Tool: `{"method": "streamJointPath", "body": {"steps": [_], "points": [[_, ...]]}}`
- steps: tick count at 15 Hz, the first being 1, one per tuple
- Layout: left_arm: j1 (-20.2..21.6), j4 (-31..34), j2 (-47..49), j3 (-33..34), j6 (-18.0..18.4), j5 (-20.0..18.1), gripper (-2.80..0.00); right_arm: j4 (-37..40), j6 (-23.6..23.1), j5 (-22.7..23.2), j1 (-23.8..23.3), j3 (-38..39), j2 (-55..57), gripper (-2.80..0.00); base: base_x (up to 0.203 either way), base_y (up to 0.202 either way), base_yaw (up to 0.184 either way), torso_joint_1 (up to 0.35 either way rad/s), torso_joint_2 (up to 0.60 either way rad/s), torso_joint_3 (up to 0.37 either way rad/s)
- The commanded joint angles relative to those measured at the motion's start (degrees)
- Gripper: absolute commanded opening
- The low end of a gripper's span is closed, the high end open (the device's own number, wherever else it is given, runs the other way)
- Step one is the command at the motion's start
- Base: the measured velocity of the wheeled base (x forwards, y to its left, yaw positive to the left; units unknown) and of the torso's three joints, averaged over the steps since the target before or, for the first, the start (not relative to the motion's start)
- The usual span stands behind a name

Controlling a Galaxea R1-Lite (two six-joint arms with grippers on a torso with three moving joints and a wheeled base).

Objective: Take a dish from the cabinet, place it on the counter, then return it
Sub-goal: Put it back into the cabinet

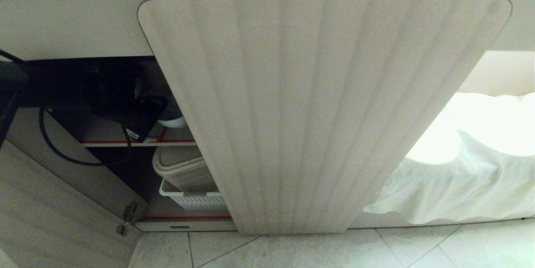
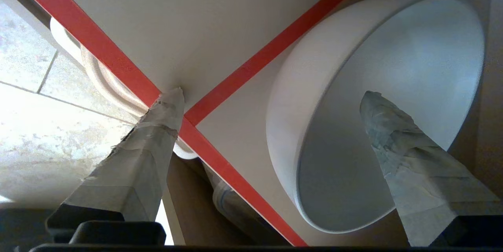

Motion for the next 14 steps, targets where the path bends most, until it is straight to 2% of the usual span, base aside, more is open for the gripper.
{"method": "streamJointPath", "body": {"steps": [1,4,6,8,12,14], "points": [[0.0,0.0,-0.4,0.3,-0.2,0.1,0.0,0.0,0.0,-0.1,0.0,0.0,0.0,-2.8,0.0,0.0,0.0,0.0,0.0,0.0],[0.0,-0.4,-0.8,0.2,0.0,0.8,0.0,0.0,0.0,-0.1,0.0,0.0,0.0,-2.8,0.0,0.0,0.0,0.0,0.0,0.0],[0.0,-3.3,-0.9,0.3,0.3,1.2,0.0,0.0,0.0,-0.1,0.0,0.0,0.0,-2.8,0.0,0.0,0.0,0.0,0.0,0.0],[-0.1,-3.5,-1.1,0.3,2.2,1.4,0.0,0.0,0.1,0.0,0.0,0.0,0.0,-2.8,0.0,0.0,0.0,0.0,0.0,0.0],[-0.1,-3.6,-1.8,0.8,2.8,1.5,0.0,0.0,0.0,-0.1,0.0,0.0,0.0,-2.8,0.0,0.0,0.0,0.0,0.0,0.0],[-0.1,-5.5,-2.2,2.9,4.3,2.0,0.0,0.0,0.1,-0.1,0.0,0.0,0.0,-2.8,0.0,0.0,0.0,0.0,0.0,0.0]]}}
